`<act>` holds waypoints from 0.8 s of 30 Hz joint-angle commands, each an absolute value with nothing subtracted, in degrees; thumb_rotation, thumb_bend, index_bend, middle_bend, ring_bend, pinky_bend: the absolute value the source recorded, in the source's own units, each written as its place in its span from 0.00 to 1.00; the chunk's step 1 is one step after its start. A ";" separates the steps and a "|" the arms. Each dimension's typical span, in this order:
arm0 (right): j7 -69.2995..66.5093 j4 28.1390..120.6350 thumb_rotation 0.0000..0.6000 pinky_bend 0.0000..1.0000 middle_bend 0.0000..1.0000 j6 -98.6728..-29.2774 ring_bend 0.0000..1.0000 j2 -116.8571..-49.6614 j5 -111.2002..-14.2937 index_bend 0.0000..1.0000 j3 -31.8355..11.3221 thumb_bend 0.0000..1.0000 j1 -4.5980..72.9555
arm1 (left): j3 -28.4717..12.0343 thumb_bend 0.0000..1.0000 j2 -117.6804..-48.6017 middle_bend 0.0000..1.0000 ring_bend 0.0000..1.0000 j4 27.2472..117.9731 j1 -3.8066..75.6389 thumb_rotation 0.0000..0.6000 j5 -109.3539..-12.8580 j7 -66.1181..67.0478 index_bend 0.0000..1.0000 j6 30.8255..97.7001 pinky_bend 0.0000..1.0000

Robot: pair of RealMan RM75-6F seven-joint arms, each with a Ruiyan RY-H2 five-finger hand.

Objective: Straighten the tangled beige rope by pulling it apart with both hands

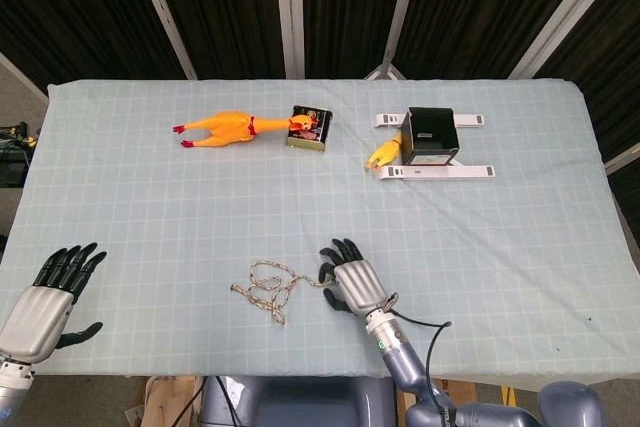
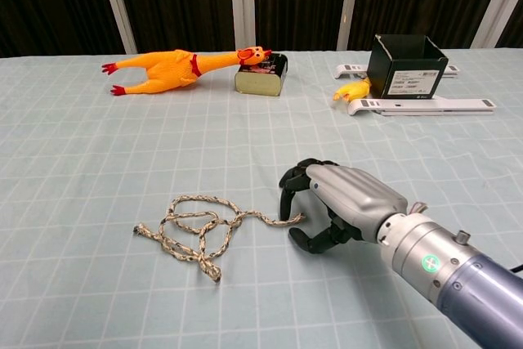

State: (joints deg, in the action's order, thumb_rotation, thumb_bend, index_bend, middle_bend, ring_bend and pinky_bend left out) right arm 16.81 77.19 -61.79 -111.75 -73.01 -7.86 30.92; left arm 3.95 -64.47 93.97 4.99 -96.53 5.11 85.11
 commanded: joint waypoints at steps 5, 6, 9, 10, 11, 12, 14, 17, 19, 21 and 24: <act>17.20 77.48 1.00 0.00 0.23 -61.83 0.04 -111.75 -72.82 0.51 -8.06 0.47 30.99 | 4.01 0.04 -64.44 0.00 0.00 94.01 4.98 1.00 -96.62 5.04 0.06 85.16 0.00; 17.25 77.51 1.00 0.00 0.23 -61.82 0.04 -111.74 -72.77 0.51 -8.08 0.47 30.99 | 4.00 0.04 -64.44 0.00 0.00 94.01 4.98 1.00 -96.60 5.02 0.06 85.17 0.00; 17.43 77.51 1.00 0.00 0.23 -61.89 0.04 -111.77 -72.72 0.51 -8.14 0.47 31.01 | 4.00 0.04 -64.43 0.00 0.00 94.02 4.98 1.00 -96.60 4.99 0.06 85.21 0.00; 17.45 77.49 1.00 0.00 0.23 -61.90 0.04 -111.78 -72.71 0.51 -8.16 0.47 31.02 | 4.02 0.04 -64.41 0.00 0.00 94.02 4.98 1.00 -96.59 4.95 0.06 85.19 0.00; 17.50 77.45 1.00 0.00 0.23 -61.91 0.04 -111.81 -72.68 0.51 -8.18 0.47 31.03 | 4.03 0.04 -64.40 0.00 0.00 94.04 4.98 1.00 -96.58 4.92 0.06 85.17 0.00; 17.57 77.41 1.00 0.00 0.23 -61.89 0.04 -111.83 -72.62 0.51 -8.22 0.47 31.05 | 4.04 0.04 -64.38 0.00 0.00 94.09 4.97 1.00 -96.57 4.90 0.06 85.17 0.00; 17.72 77.41 1.00 0.00 0.23 -61.86 0.04 -111.84 -72.47 0.51 -8.27 0.47 31.06 | 4.00 0.04 -64.38 0.00 0.00 94.10 4.97 1.00 -96.55 4.88 0.06 85.23 0.00; 17.99 77.42 1.00 0.00 0.23 -61.82 0.04 -111.86 -72.28 0.51 -8.31 0.47 31.08 | 3.98 0.04 -64.38 0.00 0.00 94.10 4.99 1.00 -96.47 4.79 0.06 85.19 0.00; 18.12 77.42 1.00 0.00 0.23 -61.82 0.04 -111.87 -72.14 0.52 -8.34 0.47 31.07 | 4.00 0.04 -64.35 0.00 0.00 94.11 4.99 1.00 -96.49 4.78 0.06 85.19 0.00; 18.20 77.42 1.00 0.00 0.24 -61.76 0.04 -111.88 -71.97 0.52 -8.36 0.47 31.05 | 3.98 0.04 -64.35 0.00 0.00 94.12 4.99 1.00 -96.52 4.74 0.06 85.24 0.00; 18.34 77.43 1.00 0.00 0.24 -61.81 0.04 -111.89 -71.96 0.54 -8.26 0.48 31.02 | 4.01 0.04 -64.29 0.00 0.00 94.13 4.97 1.00 -96.49 4.61 0.06 85.26 0.00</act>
